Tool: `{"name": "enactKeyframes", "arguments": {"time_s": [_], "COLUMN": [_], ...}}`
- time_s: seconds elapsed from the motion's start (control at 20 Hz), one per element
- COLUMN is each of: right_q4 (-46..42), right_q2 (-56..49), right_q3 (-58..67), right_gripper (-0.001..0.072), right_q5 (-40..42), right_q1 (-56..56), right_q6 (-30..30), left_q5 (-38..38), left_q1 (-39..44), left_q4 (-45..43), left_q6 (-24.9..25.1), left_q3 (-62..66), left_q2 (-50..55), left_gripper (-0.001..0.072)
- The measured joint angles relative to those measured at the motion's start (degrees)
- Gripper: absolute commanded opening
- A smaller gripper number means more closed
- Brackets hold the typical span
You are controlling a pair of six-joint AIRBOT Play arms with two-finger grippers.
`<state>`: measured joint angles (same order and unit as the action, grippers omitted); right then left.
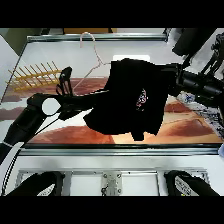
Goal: Fold the clothes and pants, and hang the long-sleeved shirts on hangers.
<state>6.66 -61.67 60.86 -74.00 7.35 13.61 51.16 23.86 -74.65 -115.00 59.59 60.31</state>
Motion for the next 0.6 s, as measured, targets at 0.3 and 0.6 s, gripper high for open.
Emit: {"name": "enactKeyframes", "arguments": {"time_s": [0.3,0.6], "right_q4": [0.0,1.0], "right_q2": [2.4,3.5], "right_q3": [0.0,0.0], "right_gripper": [0.0023,0.0023], "right_q5": [2.5,4.3], "right_q1": [0.0,0.0], "right_q6": [2.5,4.5], "left_q5": [3.2,3.5], "left_q1": [-6.1,-6.0], "left_q4": [-1.3,-1.8], "left_q6": [1.6,3.0], "left_q3": [0.0,0.0], "left_q2": [-2.0,-2.2], "left_gripper": [0.0019,0.0019]}}
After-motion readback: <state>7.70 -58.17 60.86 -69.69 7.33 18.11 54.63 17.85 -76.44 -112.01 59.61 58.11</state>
